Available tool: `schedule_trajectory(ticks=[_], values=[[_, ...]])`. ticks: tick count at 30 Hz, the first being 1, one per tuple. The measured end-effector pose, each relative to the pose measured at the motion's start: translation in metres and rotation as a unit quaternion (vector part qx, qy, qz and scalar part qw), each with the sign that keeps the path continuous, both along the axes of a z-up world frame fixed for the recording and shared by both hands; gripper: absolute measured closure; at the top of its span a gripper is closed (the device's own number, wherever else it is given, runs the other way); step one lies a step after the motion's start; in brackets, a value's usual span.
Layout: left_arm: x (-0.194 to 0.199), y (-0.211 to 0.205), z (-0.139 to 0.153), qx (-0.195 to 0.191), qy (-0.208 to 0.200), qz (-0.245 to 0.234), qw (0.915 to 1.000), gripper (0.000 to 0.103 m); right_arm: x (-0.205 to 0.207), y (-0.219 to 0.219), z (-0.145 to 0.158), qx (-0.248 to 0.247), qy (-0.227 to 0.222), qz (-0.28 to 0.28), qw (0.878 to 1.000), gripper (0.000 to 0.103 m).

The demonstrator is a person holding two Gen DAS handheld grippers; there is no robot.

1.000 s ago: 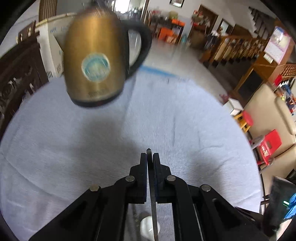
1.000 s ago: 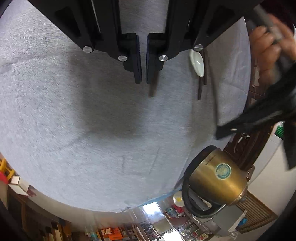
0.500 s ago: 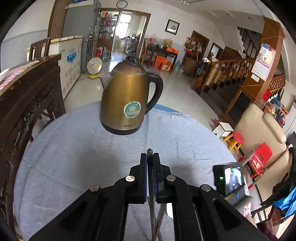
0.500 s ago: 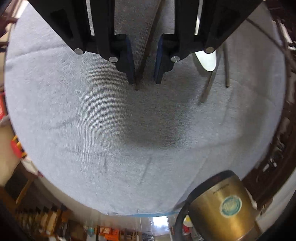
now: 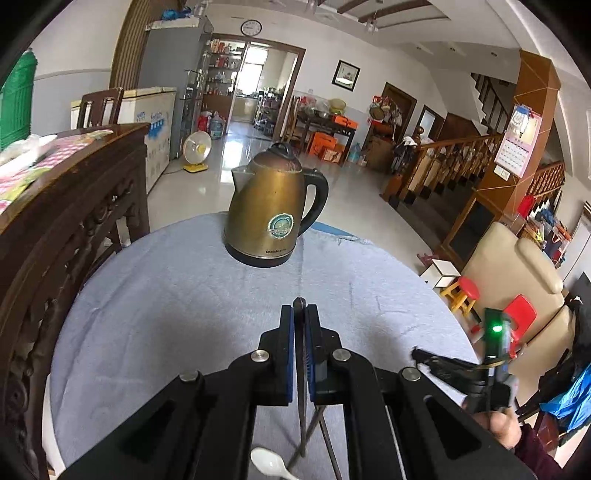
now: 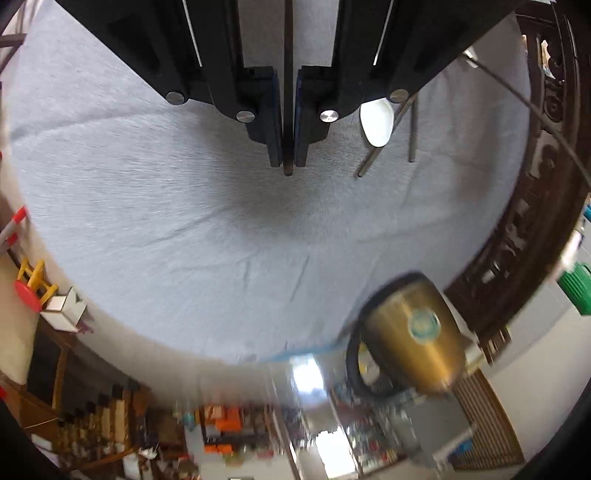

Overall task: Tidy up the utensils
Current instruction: 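Lift both held chopsticks and carry them over the mesh cup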

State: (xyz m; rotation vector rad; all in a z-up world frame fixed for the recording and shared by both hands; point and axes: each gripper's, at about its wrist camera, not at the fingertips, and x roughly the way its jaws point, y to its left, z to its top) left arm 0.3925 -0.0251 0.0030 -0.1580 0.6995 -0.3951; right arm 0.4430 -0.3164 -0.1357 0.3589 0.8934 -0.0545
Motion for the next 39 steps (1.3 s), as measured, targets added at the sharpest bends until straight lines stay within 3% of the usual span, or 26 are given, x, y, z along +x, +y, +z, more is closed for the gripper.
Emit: schedule_trajectory(ticks=[8, 16, 26, 39], values=[[-0.064, 0.008, 0.039, 0.007, -0.06, 0.005, 0.9982, 0.098, -0.086, -0.008, 0.061, -0.009, -0.122, -0.029, 0.992, 0.097], [-0.117, 0.016, 0.074, 0.009, -0.102, 0.004, 0.9947, 0.098, -0.171, 0.003, 0.12, -0.035, -0.229, -0.05, 0.971, 0.097], [-0.184, 0.026, 0.109, 0.002, -0.141, -0.008, 0.99, 0.098, -0.243, 0.021, 0.169, -0.024, -0.313, -0.049, 0.948, 0.097], [-0.243, 0.026, 0.137, -0.007, -0.164, -0.04, 0.9856, 0.098, -0.282, 0.062, 0.199, -0.002, -0.386, -0.025, 0.922, 0.097]])
